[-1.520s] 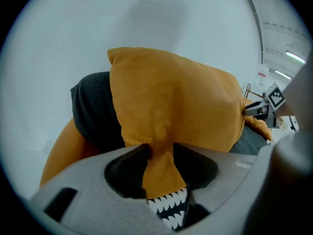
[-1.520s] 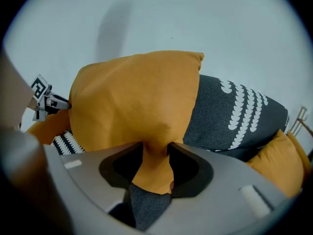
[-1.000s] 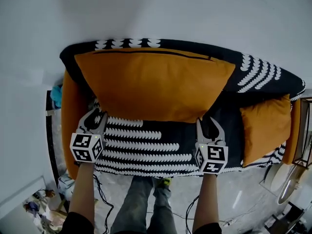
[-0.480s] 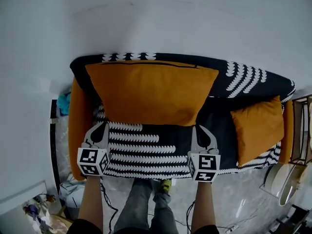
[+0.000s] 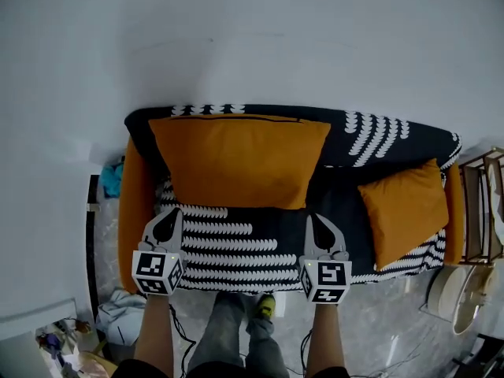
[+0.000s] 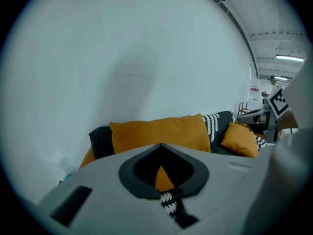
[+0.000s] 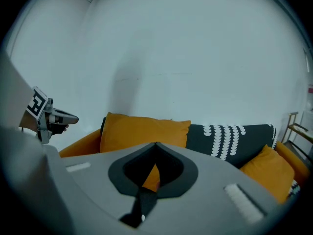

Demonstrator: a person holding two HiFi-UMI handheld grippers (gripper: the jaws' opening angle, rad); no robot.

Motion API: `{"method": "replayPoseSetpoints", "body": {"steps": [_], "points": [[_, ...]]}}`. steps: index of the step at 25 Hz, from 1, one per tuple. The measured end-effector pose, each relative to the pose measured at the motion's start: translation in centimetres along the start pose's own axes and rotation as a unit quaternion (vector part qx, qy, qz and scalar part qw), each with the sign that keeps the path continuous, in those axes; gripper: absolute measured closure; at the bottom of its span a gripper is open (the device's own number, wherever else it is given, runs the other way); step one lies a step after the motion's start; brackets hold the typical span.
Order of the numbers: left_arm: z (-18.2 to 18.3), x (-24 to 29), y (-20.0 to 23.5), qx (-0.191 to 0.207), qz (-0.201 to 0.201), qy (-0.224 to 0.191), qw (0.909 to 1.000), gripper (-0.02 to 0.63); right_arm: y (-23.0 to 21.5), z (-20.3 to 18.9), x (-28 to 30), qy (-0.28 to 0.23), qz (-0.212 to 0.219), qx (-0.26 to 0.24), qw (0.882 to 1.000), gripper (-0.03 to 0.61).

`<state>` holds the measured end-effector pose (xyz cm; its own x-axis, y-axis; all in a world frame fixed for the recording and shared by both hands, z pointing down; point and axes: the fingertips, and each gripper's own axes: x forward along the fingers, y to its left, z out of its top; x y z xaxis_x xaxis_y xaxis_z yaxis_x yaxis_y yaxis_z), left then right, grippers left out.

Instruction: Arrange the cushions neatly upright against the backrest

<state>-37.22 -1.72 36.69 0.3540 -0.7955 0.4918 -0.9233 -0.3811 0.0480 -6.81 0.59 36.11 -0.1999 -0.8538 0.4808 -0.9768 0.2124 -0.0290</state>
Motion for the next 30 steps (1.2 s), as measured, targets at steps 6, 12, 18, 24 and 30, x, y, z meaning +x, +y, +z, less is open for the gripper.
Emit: {"method": "replayPoseSetpoints", "body": {"steps": [6, 12, 18, 24, 30], "points": [[3.8, -4.0, -1.8, 0.002, 0.0, -0.025, 0.9997, 0.614, 0.3, 4.0, -4.6, -0.038, 0.0, -0.001, 0.999, 0.566], [8.4, -7.7, -3.9, 0.002, -0.004, -0.058, 0.9983, 0.614, -0.8, 7.6, -9.0, -0.065, -0.013, -0.015, 0.998, 0.566], [11.0, -12.0, -5.8, -0.004, 0.0, -0.087, 0.9962, 0.614, -0.5, 10.2, -14.2, -0.086, -0.016, -0.017, 0.996, 0.566], [14.1, -16.1, -7.7, 0.002, 0.004, -0.121, 0.9926, 0.614, -0.5, 12.8, -18.9, -0.117, -0.018, -0.009, 0.993, 0.566], [16.2, -20.1, -10.2, 0.012, 0.002, -0.148, 0.9889, 0.614, -0.3, 14.2, -23.6, -0.137, -0.017, -0.007, 0.99, 0.566]]}}
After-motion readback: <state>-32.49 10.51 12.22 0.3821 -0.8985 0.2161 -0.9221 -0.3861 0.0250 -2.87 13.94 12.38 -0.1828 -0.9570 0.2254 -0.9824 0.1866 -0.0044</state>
